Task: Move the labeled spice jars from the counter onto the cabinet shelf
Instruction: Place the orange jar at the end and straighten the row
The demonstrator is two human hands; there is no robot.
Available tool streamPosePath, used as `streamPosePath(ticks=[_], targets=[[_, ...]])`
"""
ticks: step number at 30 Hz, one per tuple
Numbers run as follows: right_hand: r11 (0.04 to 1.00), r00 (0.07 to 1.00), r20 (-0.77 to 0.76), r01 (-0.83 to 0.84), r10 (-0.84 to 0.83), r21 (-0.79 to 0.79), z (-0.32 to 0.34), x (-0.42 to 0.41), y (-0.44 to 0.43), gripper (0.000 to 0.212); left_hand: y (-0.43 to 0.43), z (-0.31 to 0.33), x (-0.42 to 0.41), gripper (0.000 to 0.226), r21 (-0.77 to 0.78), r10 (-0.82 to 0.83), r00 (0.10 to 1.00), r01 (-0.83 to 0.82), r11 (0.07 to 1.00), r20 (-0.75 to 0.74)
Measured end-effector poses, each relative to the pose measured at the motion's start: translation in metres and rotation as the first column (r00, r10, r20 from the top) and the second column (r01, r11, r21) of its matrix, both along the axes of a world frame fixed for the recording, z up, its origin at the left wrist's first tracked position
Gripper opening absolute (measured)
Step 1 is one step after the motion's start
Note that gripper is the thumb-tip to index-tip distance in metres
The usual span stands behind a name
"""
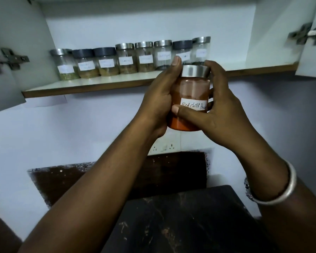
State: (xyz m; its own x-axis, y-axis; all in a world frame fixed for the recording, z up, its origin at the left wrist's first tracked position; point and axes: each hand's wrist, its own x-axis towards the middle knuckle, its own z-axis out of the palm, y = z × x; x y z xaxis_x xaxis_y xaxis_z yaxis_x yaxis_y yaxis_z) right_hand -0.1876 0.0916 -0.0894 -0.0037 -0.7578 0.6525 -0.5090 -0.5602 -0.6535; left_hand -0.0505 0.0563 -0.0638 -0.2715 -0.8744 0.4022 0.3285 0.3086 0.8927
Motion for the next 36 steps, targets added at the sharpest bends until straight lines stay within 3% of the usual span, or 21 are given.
streamPosePath(ticks=[4,6,8,10,12,14,16,19,23,25,31,36], targets=[[0.998,0.999,0.014,0.040,-0.040,-0.046,0.033,-0.012,-0.033,0.096,-0.037,0.036,-0.011,0.055,-0.144,0.024,0.993,-0.007,0.990,0.117],[0.993,0.995,-0.001,0.096,-0.096,-0.070,0.051,-0.020,-0.054,0.095,-0.062,0.056,-0.014,0.054,-0.257,0.212,0.952,-0.154,0.954,0.220],[0.987,0.990,-0.012,0.140,-0.142,-0.084,0.069,-0.031,-0.077,0.093,-0.101,0.067,-0.009,0.052,-0.514,0.582,0.732,-0.368,0.775,0.354],[0.981,0.984,-0.014,0.178,-0.179,-0.080,0.087,-0.047,-0.104,0.090,-0.140,0.065,0.000,0.060,-0.736,0.796,0.406,-0.338,0.587,0.448],[0.971,0.972,0.010,0.235,-0.235,-0.048,0.105,-0.069,-0.139,0.088,-0.168,0.058,0.004,0.075,-0.764,0.796,0.154,-0.225,0.605,0.586],[0.963,0.961,0.064,0.270,-0.270,0.010,0.118,-0.092,-0.175,0.088,-0.183,0.054,0.002,0.085,-0.737,0.749,0.012,-0.170,0.654,0.663],[0.952,0.949,0.088,0.297,-0.304,0.077,0.125,-0.113,-0.209,0.088,-0.187,0.052,-0.002,0.083,-0.737,0.745,-0.019,-0.162,0.656,0.667],[0.921,0.928,0.034,0.364,-0.372,0.139,0.127,-0.139,-0.255,0.090,-0.198,0.047,0.001,0.071,-0.748,0.762,0.008,-0.184,0.638,0.648],[0.890,0.920,-0.016,0.383,-0.391,0.246,0.129,-0.164,-0.309,0.112,-0.209,0.046,0.000,0.070,-0.729,0.743,-0.006,-0.194,0.656,0.670],[0.871,0.920,-0.050,0.385,-0.389,0.306,0.131,-0.167,-0.329,0.112,-0.210,0.047,0.000,0.074,-0.719,0.732,-0.010,-0.195,0.667,0.681],[0.828,0.877,-0.242,0.474,-0.414,0.301,0.136,-0.156,-0.379,0.095,-0.214,0.048,0.002,0.071,-0.700,0.710,-0.029,-0.203,0.685,0.703],[0.813,0.879,-0.204,0.477,-0.432,0.334,0.130,-0.154,-0.395,0.113,-0.214,0.046,0.000,0.068,-0.701,0.713,-0.027,-0.213,0.681,0.701]])
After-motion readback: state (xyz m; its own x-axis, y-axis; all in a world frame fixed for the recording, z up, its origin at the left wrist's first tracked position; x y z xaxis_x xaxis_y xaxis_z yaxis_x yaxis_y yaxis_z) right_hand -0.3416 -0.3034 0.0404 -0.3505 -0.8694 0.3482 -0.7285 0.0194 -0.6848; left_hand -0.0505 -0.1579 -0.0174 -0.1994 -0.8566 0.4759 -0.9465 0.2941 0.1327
